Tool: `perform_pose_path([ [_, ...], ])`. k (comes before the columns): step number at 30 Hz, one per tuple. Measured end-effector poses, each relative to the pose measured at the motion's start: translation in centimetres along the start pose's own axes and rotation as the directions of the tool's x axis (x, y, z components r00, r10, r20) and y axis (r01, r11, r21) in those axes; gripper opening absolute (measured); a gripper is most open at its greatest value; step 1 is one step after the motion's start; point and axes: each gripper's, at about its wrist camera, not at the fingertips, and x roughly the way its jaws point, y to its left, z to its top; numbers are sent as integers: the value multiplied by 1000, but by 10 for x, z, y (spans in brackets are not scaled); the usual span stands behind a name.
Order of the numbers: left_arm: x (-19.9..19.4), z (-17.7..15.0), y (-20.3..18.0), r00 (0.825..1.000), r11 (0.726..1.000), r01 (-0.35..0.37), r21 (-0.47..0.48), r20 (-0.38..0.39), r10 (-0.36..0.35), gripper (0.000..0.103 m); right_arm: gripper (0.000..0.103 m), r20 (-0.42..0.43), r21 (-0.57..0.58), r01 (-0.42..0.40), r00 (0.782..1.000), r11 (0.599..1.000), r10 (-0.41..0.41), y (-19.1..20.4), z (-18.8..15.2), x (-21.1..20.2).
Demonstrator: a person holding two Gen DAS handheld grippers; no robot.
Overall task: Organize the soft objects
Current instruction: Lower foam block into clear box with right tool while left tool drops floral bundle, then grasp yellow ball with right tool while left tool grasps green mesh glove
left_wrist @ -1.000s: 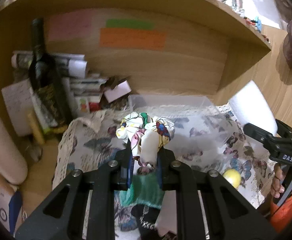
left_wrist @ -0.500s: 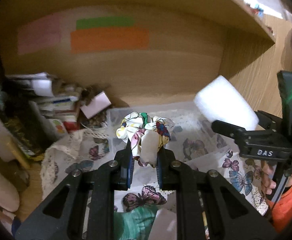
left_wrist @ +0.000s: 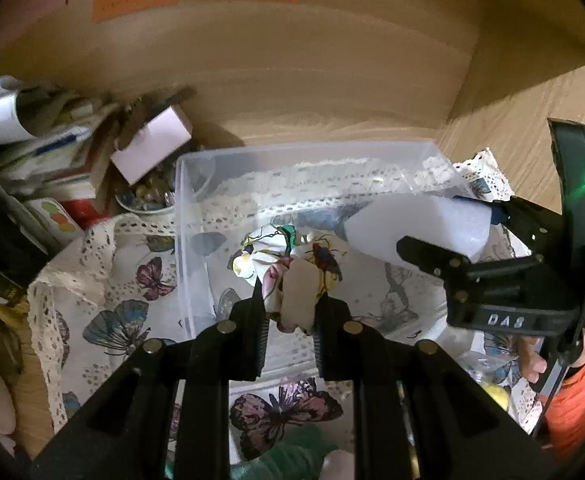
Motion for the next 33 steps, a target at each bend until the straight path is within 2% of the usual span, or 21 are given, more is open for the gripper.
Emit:
perform_pose_path([
  [2, 5, 0, 1, 999, 1000, 8, -8, -33, -8, 21, 86, -21, -16, -11, 1000, 1000, 11, 2, -1, 3],
  [4, 9, 0, 1, 999, 1000, 11, -11, -47, -12, 35, 86, -31, -31, -6, 999, 999, 5, 5, -3, 3],
  [10, -8, -3, -9, 998, 999, -34, 41, 50, 32, 57, 87, -6, -44, -8, 1000, 999, 8, 11, -3, -7],
  [15, -39, -5, -15, 990, 997, -43, 60, 138, 34, 65, 89, 65, -49, -4, 998, 999, 7, 16, -3, -36],
  [19, -73, -13, -18, 971, 996, -71, 63, 234, 54, 78, 89, 151, -40, 5, 989, 999, 2, 17, -5, -71],
  [23, -107, -26, -20, 947, 995, -73, 74, 319, 45, 84, 94, 224, -44, 3, 975, 999, 7, 23, -12, -103],
  [30, -144, -56, -21, 913, 992, -96, 77, 404, 57, 94, 95, 316, -41, 32, 948, 999, -18, 35, -39, -143],
  [33, -148, -71, -19, 909, 991, -109, 73, 410, 70, 95, 96, 325, -40, 33, 946, 999, -18, 38, -52, -151],
])
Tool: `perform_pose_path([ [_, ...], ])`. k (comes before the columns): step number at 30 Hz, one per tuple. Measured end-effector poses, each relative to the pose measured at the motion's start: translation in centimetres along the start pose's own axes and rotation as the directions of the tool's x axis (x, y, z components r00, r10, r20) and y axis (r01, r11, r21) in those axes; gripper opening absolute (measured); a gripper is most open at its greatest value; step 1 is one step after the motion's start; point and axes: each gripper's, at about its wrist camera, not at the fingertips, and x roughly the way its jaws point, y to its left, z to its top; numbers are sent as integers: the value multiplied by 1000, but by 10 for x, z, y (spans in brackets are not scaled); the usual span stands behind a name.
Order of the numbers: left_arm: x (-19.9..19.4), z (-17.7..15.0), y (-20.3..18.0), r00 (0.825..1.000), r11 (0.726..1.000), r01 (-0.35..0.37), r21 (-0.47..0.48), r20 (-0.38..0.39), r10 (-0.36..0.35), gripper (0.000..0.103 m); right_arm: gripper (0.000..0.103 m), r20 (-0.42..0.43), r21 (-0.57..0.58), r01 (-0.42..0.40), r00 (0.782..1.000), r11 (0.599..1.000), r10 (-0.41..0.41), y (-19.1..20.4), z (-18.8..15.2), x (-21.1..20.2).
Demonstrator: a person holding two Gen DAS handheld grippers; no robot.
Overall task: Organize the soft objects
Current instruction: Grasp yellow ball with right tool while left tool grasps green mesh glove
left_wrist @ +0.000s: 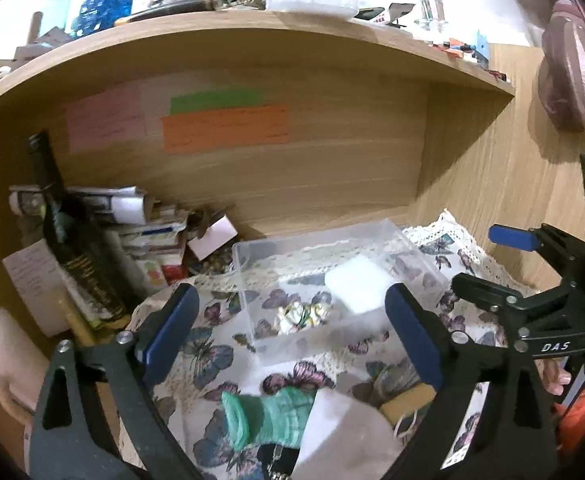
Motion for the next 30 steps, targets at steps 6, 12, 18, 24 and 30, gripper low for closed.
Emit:
perform_pose_path([
  [6, 0, -31, 13, 998, 999, -25, -26, -52, 24, 95, 96, -11, -19, 25, 1000, 1000, -25, 12, -27, -12],
  [12, 6, -61, 22, 994, 997, -52, -52, -99, 47, 94, 95, -52, 19, 29, 998, 999, -28, 15, -55, -8],
  [18, 22, -85, 27, 983, 996, -79, -37, -169, 72, 81, 90, -123, 105, 19, 992, 994, -6, 9, -82, 7],
  [24, 40, -101, 32, 972, 997, -73, -29, -228, 65, 81, 77, -194, 140, 17, 981, 990, 11, 7, -102, 19],
  [30, 56, -110, 36, 962, 996, -67, -52, -270, 51, 81, 67, -226, 151, 9, 974, 988, 26, 6, -115, 24],
])
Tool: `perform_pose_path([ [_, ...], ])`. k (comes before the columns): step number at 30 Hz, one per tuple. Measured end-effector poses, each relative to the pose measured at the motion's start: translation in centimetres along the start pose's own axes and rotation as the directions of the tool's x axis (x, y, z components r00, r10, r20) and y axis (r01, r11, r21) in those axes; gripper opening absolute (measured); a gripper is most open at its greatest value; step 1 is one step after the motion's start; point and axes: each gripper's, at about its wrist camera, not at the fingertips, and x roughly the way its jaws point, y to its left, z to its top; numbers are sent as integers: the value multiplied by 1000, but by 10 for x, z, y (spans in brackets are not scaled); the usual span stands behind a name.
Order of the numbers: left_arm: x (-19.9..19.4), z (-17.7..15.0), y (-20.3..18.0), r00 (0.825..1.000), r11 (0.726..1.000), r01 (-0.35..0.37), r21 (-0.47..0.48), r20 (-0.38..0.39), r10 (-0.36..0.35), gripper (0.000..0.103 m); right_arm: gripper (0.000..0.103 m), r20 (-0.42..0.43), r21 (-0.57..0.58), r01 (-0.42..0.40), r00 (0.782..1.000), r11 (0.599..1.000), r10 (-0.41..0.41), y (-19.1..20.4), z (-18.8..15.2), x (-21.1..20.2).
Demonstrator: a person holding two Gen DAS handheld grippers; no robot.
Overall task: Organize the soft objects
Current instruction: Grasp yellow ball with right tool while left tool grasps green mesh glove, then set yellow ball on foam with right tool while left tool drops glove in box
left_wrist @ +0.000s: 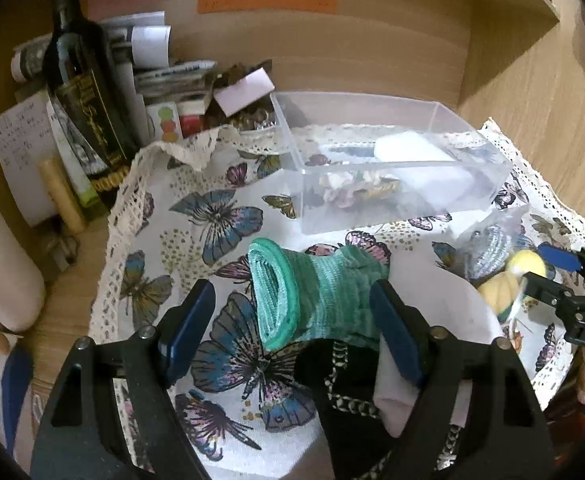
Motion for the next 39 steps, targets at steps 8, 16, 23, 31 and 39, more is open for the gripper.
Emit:
perform_pose_path([
  [8, 7, 1, -8, 998, 998, 61, 26, -20, -60, 49, 42, -8, -3, -70, 998, 998, 70, 1, -2, -1],
  [16, -4, 1, -14, 997, 997, 67, 44, 33, -68, 16, 34, -3, 2, -72, 997, 997, 72, 0, -2, -4],
  [23, -31, 15, -11, 991, 998, 57, 41, 119, -61, 14, 33, 46, 8, -48, 998, 999, 48, -4, 5, -18],
  [31, -59, 39, -14, 972, 998, 39, 55, 230, -51, 14, 33, 133, -19, -58, 989, 998, 60, -3, 31, -34],
  [39, -82, 68, -20, 940, 999, 29, 45, 338, -43, 14, 33, 244, -73, -54, 967, 996, 70, 3, 70, -53],
])
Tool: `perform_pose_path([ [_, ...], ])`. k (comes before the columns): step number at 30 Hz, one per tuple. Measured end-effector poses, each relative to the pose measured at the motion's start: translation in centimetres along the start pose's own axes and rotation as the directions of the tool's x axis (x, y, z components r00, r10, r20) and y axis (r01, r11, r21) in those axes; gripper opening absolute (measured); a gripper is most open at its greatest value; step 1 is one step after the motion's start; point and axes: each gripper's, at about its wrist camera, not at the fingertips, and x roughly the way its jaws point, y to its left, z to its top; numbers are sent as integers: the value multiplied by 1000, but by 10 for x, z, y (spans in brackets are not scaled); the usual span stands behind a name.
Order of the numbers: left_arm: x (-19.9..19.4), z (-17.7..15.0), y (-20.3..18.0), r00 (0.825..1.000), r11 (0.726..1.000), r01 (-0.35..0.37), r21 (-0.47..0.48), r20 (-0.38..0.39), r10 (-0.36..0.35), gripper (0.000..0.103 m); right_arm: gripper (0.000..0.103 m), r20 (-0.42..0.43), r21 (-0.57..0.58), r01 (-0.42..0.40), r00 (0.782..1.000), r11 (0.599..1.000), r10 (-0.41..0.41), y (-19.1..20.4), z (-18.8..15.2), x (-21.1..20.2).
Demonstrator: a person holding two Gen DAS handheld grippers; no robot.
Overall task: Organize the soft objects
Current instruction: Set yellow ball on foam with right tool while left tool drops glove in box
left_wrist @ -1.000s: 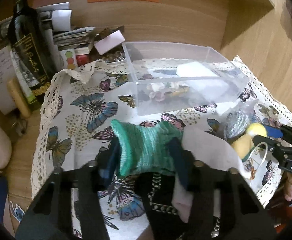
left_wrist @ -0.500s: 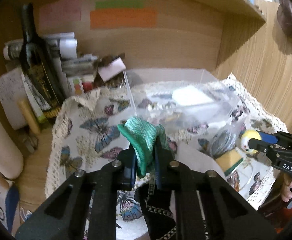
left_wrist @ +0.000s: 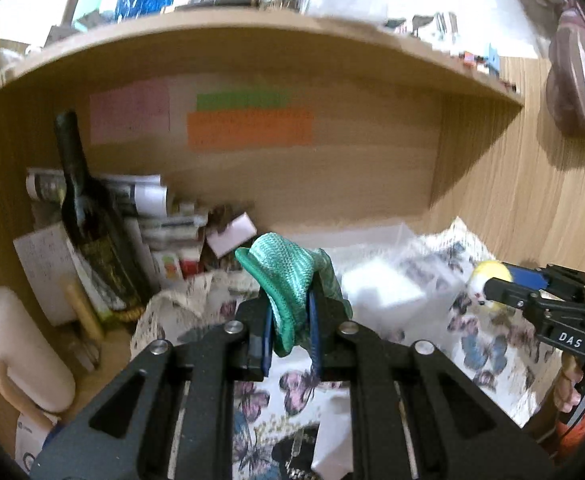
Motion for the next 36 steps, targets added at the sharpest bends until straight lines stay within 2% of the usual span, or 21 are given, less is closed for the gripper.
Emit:
perform_pose_path([
  [6, 12, 16, -10, 1000, 1000, 0, 6, 28, 0, 14, 33, 50, -26, 15, 999, 1000, -14, -2, 28, 9],
  [12, 39, 21, -15, 1000, 1000, 20, 2, -15, -20, 14, 33, 55, -50, 42, 998, 998, -39, -6, 45, 26],
  [22, 102, 13, -16, 989, 1000, 26, 3, -147, -25, 14, 33, -56, -43, 57, 997, 997, -60, -17, 40, 83],
  [28, 134, 5, -20, 972, 998, 53, 23, -230, -46, 14, 33, -141, -18, 52, 989, 999, -54, -22, 32, 114],
  [36, 159, -4, -21, 947, 997, 77, 16, -314, -69, 14, 34, -225, -31, 68, 972, 997, -74, -22, 22, 140],
])
